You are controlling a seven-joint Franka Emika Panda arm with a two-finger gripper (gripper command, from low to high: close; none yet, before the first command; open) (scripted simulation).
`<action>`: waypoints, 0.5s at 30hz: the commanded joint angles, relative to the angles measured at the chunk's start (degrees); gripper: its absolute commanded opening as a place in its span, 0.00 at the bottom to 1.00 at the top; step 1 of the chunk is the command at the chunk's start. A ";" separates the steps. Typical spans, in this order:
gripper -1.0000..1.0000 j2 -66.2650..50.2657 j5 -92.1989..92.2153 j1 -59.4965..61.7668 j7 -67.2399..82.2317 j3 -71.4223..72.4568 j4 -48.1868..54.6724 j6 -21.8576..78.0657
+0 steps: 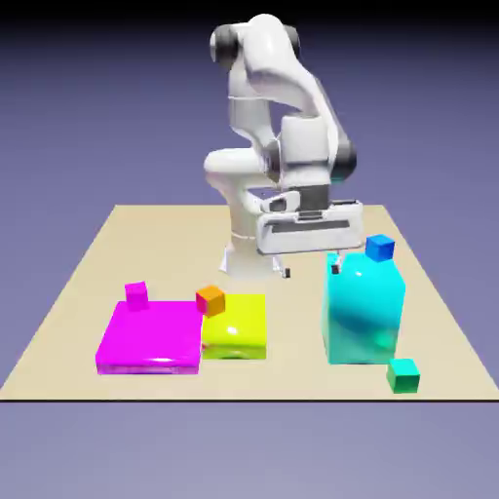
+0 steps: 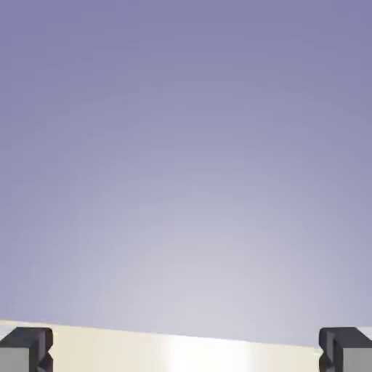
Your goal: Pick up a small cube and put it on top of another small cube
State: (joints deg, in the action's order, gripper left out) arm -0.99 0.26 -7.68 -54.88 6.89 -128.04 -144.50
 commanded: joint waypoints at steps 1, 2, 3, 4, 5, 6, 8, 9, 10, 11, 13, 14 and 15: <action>0.50 -2.08 0.02 0.03 -0.77 0.43 2.04 1.82; 0.50 -4.16 0.03 -0.37 -1.53 0.85 4.07 3.64; 0.50 -6.23 0.05 -0.78 -2.30 1.28 6.10 5.46; 0.50 -8.31 0.06 -1.18 -3.07 1.70 8.14 7.28; 0.50 -10.39 0.08 -1.59 -3.83 2.13 10.17 9.11; 0.50 -12.46 0.10 -1.99 -4.60 2.55 12.21 10.93; 0.50 -16.61 0.13 -2.80 -6.13 3.40 16.27 14.57; 0.50 -18.69 0.14 -3.21 -6.90 3.83 18.31 16.39; 0.50 -20.77 0.16 -3.61 -7.67 4.25 20.34 18.21; 0.50 -22.84 0.18 -4.02 -8.43 4.68 22.38 20.03; 0.50 -27.00 0.21 -4.83 -9.96 5.53 26.44 23.67; 0.50 -29.07 0.22 -5.23 -10.73 5.95 28.48 25.49; 0.50 -31.15 0.24 -5.64 -11.50 6.38 30.51 27.31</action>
State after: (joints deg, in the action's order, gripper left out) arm -32.14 0.50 -13.32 -66.37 13.27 -97.53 -117.19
